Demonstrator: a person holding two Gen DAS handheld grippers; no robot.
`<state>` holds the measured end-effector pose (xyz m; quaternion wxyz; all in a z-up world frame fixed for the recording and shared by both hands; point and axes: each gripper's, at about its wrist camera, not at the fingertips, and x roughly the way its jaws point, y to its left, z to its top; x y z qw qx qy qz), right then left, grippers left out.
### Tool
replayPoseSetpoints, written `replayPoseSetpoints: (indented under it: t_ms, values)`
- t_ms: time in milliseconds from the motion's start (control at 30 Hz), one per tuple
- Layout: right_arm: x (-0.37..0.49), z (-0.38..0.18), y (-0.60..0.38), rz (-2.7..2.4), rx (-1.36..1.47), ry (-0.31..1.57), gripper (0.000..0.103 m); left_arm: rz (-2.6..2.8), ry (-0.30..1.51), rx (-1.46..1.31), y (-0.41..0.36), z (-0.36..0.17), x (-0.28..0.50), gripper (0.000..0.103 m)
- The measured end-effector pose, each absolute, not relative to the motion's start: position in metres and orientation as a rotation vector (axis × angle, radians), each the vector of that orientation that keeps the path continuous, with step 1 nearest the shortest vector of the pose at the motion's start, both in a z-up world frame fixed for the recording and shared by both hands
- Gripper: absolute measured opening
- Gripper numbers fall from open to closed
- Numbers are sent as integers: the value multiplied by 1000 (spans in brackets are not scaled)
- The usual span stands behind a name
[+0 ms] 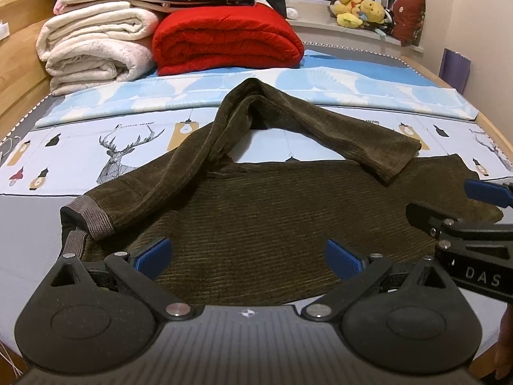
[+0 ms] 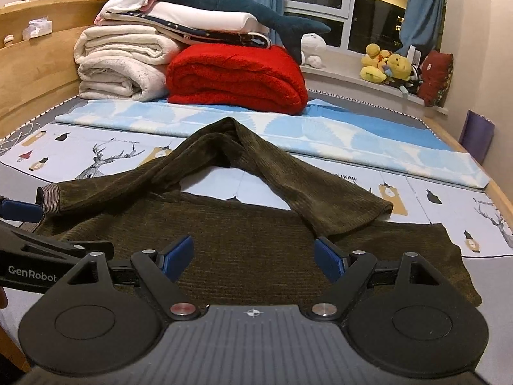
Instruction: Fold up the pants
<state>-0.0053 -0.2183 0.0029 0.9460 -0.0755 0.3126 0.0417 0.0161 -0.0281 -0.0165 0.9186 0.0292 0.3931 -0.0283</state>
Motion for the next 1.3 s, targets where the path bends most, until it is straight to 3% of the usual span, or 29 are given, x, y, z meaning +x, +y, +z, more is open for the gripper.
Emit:
replayPoseSetpoints:
  t_ms: [1300]
  values:
    - [-1,-2,-220,91,-137,668,87,-51,815,58,-24,-19,19,102]
